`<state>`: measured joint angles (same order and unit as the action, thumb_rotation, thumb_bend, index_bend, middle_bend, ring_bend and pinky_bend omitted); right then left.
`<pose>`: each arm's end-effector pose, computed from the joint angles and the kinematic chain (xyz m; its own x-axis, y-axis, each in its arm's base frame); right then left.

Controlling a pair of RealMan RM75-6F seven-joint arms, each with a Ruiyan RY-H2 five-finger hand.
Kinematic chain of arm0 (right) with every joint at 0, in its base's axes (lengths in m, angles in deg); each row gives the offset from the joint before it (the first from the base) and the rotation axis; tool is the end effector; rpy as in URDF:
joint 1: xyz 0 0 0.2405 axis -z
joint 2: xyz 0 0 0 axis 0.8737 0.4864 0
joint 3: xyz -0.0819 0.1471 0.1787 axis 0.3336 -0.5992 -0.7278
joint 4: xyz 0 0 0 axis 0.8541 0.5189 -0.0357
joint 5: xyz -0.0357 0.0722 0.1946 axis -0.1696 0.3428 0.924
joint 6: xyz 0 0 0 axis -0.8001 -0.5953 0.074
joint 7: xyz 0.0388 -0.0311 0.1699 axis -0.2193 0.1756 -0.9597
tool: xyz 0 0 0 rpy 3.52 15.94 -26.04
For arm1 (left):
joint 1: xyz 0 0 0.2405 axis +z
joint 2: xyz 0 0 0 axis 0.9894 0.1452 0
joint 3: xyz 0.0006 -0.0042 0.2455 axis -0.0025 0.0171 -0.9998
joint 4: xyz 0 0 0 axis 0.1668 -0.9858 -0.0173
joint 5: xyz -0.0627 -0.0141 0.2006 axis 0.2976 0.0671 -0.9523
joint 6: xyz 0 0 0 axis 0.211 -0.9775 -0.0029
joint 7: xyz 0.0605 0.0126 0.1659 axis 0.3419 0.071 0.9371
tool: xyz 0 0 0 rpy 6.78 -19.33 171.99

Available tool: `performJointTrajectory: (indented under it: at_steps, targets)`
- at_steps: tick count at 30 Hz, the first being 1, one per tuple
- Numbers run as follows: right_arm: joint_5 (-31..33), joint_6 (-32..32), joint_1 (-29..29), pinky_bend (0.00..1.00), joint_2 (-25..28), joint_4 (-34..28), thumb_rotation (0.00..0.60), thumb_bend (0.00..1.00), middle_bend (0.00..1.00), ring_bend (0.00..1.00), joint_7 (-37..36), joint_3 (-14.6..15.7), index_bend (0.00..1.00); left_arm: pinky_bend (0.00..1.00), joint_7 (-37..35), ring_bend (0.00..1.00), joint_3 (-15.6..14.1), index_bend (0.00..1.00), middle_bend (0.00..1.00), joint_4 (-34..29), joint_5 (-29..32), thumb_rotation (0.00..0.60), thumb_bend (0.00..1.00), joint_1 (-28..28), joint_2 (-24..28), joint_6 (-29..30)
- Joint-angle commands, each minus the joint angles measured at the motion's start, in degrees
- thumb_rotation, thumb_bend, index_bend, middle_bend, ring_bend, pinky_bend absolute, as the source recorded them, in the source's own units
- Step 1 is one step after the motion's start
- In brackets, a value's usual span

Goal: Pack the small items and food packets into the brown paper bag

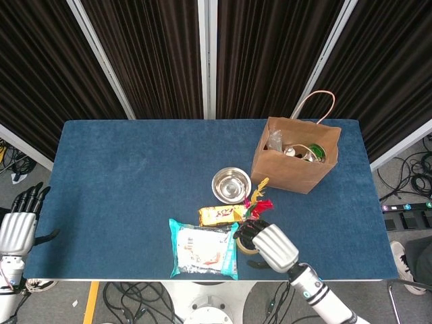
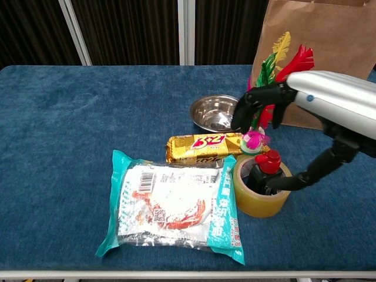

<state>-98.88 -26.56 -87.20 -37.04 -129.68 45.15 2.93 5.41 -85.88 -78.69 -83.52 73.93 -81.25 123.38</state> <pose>-0.0976 -0.2264 -0.0001 0.3407 -0.2702 0.9005 -0.7937 -0.5961 0.1214 -0.3623 0.2362 0.1224 0.4174 -0.0387 0.9079 0.9079 -0.0253 -0.4184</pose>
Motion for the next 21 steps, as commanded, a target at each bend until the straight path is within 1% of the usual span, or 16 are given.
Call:
performJointTrajectory:
  at_steps: [1, 3, 5, 7, 9, 11, 13, 15, 21]
  targets:
    - [5.3, 4.3, -3.2, 0.38, -3.7, -0.7, 0.600, 0.00, 0.36, 0.24, 5.3, -3.7, 0.33, 0.12, -0.6, 0.00, -0.1, 0.08, 0.06, 0.4, 0.0, 0.600, 0.14, 0.2, 0.0, 0.2]
    - [9.0, 6.7, -4.7, 0.36, -5.6, -0.3, 0.600, 0.00, 0.34, 0.22, 7.4, -5.1, 0.32, 0.12, -1.1, 0.00, -0.2, 0.08, 0.06, 0.7, -0.1, 0.600, 0.14, 0.4, 0.0, 0.4]
    - [13.4, 9.4, -6.3, 0.31, -6.9, -0.4, 0.600, 0.00, 0.31, 0.18, 9.3, -6.3, 0.28, 0.12, -1.3, 0.00, -0.2, 0.08, 0.06, 0.9, -0.2, 0.600, 0.14, 0.4, -0.2, 0.4]
    - [17.7, 11.9, -8.3, 0.21, -8.3, -0.6, 0.600, 0.00, 0.27, 0.12, 11.4, -7.4, 0.23, 0.12, -1.6, 0.00, -0.3, 0.08, 0.06, 1.3, -0.2, 0.600, 0.14, 0.5, -0.4, 0.5]
    - [20.9, 13.4, -10.3, 0.16, -9.8, -0.4, 0.600, 0.00, 0.25, 0.08, 13.4, -8.5, 0.21, 0.12, -1.9, 0.00, -0.3, 0.08, 0.06, 1.7, -0.2, 0.600, 0.14, 0.5, -0.5, 0.5]
    - [22.5, 14.0, -11.8, 0.12, -11.2, -0.1, 0.600, 0.00, 0.23, 0.06, 14.9, -9.0, 0.20, 0.12, -2.3, 0.00, -0.3, 0.08, 0.06, 2.0, -0.1, 0.600, 0.14, 0.7, -0.6, 0.5]
    - [24.2, 14.3, -13.2, 0.09, -12.7, 0.4, 0.600, 0.00, 0.22, 0.05, 16.4, -9.2, 0.19, 0.12, -2.8, 0.00, -0.3, 0.08, 0.06, 2.3, -0.1, 0.600, 0.14, 0.8, -0.6, 0.6]
    - [26.4, 14.6, -14.4, 0.08, -13.9, 1.0, 0.600, 0.00, 0.21, 0.05, 17.8, -9.1, 0.19, 0.12, -3.2, 0.00, -0.3, 0.08, 0.06, 2.6, -0.1, 0.600, 0.14, 0.9, -0.6, 0.7]
    - [33.1, 13.8, -17.0, 0.06, -16.7, 2.5, 0.600, 0.00, 0.18, 0.02, 22.7, -7.6, 0.15, 0.12, -4.2, 0.00, -0.4, 0.08, 0.06, 3.1, -0.1, 0.600, 0.14, 1.2, -0.7, 0.9]
